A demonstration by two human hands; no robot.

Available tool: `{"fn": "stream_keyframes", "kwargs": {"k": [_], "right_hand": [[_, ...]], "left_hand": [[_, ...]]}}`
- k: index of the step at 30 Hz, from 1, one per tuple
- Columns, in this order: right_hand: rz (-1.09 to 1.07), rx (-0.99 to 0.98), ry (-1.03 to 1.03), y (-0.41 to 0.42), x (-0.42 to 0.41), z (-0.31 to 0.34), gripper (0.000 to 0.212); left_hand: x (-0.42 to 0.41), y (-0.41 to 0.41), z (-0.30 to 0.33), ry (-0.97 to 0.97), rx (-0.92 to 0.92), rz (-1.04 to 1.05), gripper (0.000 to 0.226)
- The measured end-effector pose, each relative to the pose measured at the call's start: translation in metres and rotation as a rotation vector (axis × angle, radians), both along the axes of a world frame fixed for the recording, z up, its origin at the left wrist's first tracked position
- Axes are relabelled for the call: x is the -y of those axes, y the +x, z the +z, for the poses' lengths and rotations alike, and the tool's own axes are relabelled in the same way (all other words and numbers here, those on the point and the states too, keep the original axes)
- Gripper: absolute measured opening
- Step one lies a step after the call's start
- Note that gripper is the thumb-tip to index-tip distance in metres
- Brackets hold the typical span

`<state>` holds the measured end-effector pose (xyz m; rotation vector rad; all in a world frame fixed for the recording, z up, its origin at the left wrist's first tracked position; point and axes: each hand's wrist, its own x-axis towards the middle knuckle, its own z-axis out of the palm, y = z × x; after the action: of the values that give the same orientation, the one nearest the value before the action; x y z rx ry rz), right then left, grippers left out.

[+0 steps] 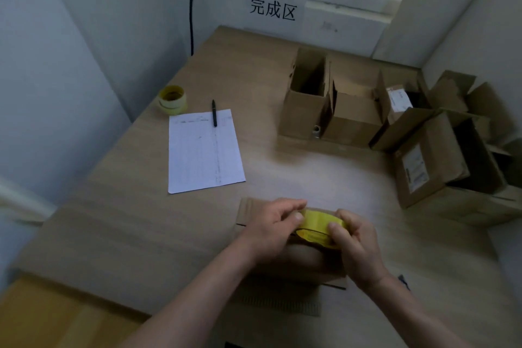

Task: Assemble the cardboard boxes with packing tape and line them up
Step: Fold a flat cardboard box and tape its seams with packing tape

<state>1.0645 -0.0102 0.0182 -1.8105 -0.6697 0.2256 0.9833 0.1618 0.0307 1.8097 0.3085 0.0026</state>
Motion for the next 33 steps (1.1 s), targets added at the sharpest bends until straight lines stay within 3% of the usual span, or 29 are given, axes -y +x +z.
{"fn": "stream_keyframes", "kwargs": {"k": [3,8,14,18,20,24,26,30,33], "right_hand": [[0.008,-0.017,0.018,-0.001,0.001,0.001,0.022],[0.016,-0.049,0.016,0.002,0.002,-0.001,0.04],[0.041,-0.069,0.031,0.002,0.002,0.003,0.021],[0.046,-0.054,0.016,0.004,0.003,0.005,0.02],[0.047,-0.039,-0.004,0.005,0.003,0.005,0.02],[0.043,-0.015,-0.06,0.007,0.002,0.004,0.019],[0.04,0.004,-0.09,0.008,0.003,0.004,0.022],[0.038,0.046,-0.166,0.007,0.002,0.005,0.038],[0.028,0.05,-0.202,0.006,-0.002,0.01,0.044]], "left_hand": [[-0.009,0.014,0.008,-0.062,-0.096,-0.128,0.028],[-0.021,0.024,0.011,-0.141,-0.098,-0.097,0.026],[-0.023,0.028,0.012,-0.116,-0.104,-0.117,0.024],[-0.021,0.028,0.012,-0.072,-0.064,-0.111,0.017],[-0.018,0.027,0.014,0.005,-0.011,-0.082,0.008],[-0.011,0.021,0.012,0.448,0.221,-0.061,0.011],[-0.005,0.016,0.011,0.564,0.275,-0.038,0.007],[0.0,0.008,0.005,0.593,0.275,0.023,0.006],[0.0,0.005,0.01,0.527,0.173,0.059,0.009]]}}
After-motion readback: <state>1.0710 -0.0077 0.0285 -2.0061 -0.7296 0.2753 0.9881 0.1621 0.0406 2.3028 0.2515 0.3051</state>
